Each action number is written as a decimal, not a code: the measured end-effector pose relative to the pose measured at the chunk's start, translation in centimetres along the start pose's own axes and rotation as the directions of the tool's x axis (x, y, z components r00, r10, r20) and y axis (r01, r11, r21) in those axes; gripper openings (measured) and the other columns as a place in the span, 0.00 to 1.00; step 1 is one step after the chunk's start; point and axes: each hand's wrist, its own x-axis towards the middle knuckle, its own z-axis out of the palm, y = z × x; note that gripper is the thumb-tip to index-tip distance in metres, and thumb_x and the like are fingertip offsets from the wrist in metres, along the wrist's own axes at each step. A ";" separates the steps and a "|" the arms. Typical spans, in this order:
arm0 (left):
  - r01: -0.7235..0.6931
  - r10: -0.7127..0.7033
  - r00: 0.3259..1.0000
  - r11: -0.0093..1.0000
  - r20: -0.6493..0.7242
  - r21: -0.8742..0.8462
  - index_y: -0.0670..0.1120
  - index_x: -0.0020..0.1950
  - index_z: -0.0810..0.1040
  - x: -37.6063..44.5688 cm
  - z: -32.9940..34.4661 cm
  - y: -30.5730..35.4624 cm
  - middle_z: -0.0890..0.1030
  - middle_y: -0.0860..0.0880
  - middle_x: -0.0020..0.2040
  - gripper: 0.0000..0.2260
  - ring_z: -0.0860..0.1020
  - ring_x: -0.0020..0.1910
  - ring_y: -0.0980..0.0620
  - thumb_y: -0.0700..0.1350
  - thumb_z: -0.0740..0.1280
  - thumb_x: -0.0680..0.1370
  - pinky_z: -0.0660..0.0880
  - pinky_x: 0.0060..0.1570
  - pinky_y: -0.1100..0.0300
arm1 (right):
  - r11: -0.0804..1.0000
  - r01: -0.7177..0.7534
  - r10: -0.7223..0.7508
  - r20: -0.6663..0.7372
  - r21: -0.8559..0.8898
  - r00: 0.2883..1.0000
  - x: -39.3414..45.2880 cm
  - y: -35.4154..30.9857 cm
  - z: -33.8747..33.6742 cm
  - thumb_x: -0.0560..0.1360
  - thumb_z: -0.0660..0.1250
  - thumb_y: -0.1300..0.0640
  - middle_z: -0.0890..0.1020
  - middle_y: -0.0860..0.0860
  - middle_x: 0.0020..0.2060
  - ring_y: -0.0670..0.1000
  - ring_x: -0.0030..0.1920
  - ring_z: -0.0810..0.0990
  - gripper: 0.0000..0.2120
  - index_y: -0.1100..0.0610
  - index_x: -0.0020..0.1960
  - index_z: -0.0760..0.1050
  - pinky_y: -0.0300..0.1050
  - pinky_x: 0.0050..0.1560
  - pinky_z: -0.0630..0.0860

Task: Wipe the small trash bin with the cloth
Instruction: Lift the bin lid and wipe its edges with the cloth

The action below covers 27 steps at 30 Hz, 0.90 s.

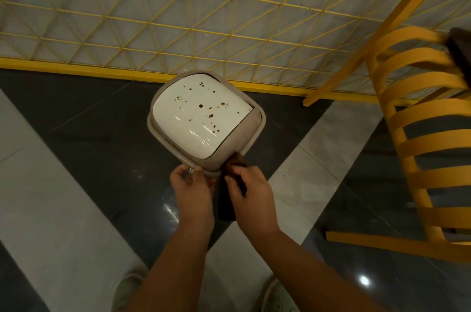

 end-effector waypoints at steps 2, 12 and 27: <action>0.020 -0.020 1.000 1.000 0.004 -0.012 0.48 0.62 0.68 0.3 -0.1 0.5 0.77 0.42 0.57 0.13 0.81 0.53 0.44 0.37 0.62 0.80 0.78 0.55 0.50 | 0.985 0.143 -0.139 0.050 -0.092 0.989 0.1 0.3 -0.6 0.77 0.64 0.57 0.78 0.49 0.51 0.46 0.47 0.77 0.10 0.52 0.57 0.78 0.27 0.48 0.70; 0.133 -0.126 0.987 0.989 0.101 -0.059 0.51 0.54 0.69 0.3 -0.3 1.2 0.80 0.38 0.53 0.09 0.81 0.52 0.42 0.37 0.61 0.80 0.76 0.59 0.47 | 0.941 0.222 -0.223 0.023 -0.255 0.975 1.8 1.2 -1.8 0.77 0.62 0.56 0.76 0.49 0.51 0.41 0.45 0.72 0.11 0.52 0.58 0.78 0.23 0.46 0.65; 0.091 -0.084 0.992 0.994 0.089 -0.068 0.48 0.60 0.69 0.3 -0.9 1.2 0.77 0.39 0.59 0.10 0.79 0.55 0.43 0.37 0.59 0.81 0.77 0.57 0.48 | 0.743 0.531 -0.467 0.253 -0.407 0.847 1.7 1.7 -1.5 0.67 0.74 0.60 0.79 0.55 0.45 0.53 0.38 0.78 0.18 0.54 0.56 0.78 0.43 0.34 0.77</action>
